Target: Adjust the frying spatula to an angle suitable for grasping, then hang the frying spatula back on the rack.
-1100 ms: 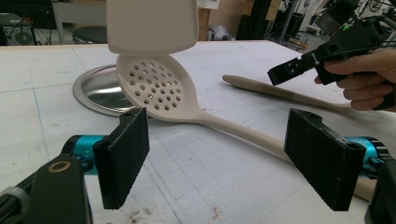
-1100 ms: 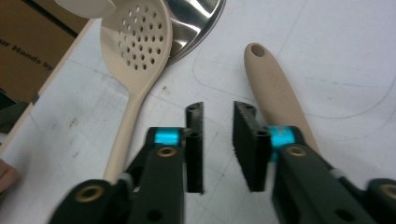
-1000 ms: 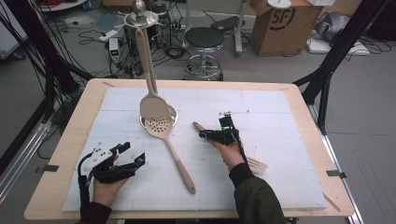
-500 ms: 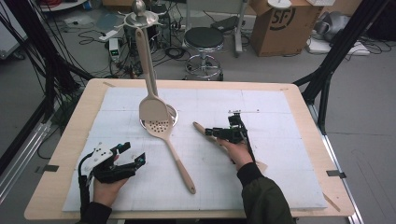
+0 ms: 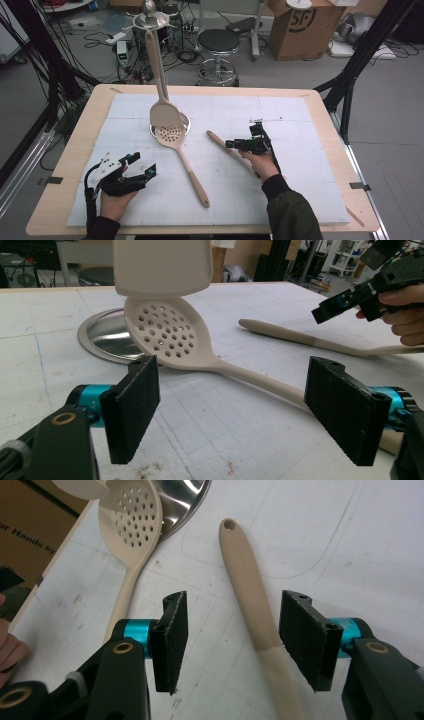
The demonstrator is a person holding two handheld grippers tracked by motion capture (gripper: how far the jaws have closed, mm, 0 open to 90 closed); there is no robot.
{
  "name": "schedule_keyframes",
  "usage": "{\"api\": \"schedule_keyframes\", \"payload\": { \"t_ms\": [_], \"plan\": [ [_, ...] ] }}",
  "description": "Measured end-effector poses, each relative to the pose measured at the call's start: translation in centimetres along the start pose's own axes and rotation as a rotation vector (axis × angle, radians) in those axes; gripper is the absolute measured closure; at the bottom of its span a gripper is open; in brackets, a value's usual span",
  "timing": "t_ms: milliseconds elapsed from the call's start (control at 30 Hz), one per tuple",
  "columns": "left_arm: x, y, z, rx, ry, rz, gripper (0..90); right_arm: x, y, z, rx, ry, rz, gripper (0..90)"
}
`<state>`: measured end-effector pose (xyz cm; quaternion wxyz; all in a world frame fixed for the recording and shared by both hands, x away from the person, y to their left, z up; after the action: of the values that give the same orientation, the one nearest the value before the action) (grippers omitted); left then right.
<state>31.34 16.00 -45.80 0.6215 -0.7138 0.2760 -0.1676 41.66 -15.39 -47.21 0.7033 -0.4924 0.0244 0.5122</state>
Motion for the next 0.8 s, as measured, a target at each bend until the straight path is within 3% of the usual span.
{"api": "schedule_keyframes", "payload": {
  "t_ms": [267,333,400,467,533,800],
  "plan": [
    [0.2,0.1,0.0,0.001,0.003,0.007,22.8,1.2,0.8,-0.7,0.002,0.008,0.074,47.0],
    [0.2,0.1,0.0,0.001,0.002,0.004,22.8,1.4,1.0,-0.9,-0.030,0.038,0.107,47.7],
    [0.1,0.0,0.1,0.000,0.000,0.002,22.8,1.7,1.2,-1.0,-0.096,0.091,0.177,48.8],
    [0.1,0.0,0.1,0.001,0.000,0.001,22.8,2.1,1.2,-0.5,-0.140,0.082,0.199,49.4],
    [0.2,0.1,0.0,-0.001,0.001,0.004,22.8,2.3,1.1,0.1,-0.156,0.076,0.207,50.0],
    [0.2,0.0,0.0,0.000,0.003,0.001,22.8,2.8,1.5,0.1,-0.202,0.116,0.236,55.6]
  ]
}}
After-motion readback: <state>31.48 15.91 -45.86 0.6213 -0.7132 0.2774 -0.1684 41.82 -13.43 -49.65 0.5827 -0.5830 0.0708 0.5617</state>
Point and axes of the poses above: each handheld gripper's, and its own axes: x roughly forward along the jaws, y roughly out of its underside, z roughly to its left, the point moved 8 cm from there along x, roughly forward along the jaws, and after that the axes turned 7 degrees about -z, right-handed, at the moved point
